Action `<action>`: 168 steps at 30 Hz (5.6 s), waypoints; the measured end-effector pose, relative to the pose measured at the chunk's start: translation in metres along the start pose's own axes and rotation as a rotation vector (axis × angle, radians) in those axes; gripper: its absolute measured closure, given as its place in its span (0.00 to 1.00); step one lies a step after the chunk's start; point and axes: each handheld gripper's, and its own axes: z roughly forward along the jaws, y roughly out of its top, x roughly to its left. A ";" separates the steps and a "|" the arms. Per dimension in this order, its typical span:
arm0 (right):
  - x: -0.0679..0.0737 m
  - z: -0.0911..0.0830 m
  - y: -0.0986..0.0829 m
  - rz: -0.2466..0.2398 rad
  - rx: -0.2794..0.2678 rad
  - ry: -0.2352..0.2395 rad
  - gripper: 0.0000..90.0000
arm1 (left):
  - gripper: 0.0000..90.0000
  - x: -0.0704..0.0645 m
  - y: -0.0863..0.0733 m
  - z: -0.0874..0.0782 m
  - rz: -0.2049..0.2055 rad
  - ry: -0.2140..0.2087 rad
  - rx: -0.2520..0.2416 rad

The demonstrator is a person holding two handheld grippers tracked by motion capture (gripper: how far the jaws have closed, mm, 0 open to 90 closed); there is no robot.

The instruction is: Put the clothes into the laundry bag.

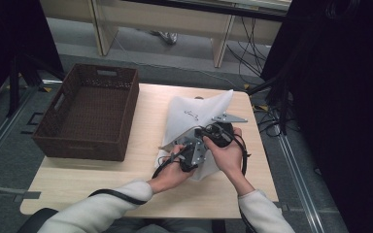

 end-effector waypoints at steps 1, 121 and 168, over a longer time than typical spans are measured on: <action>-0.001 0.001 0.000 -0.004 -0.010 0.001 0.97 | 0.94 0.001 0.001 0.001 -0.009 -0.004 0.008; -0.035 -0.001 -0.048 -0.132 0.274 -0.062 0.96 | 0.95 0.004 -0.015 0.003 0.031 0.175 0.078; -0.032 0.016 -0.081 -0.267 0.486 -0.092 0.75 | 0.88 0.018 -0.023 -0.018 -0.095 -0.047 0.034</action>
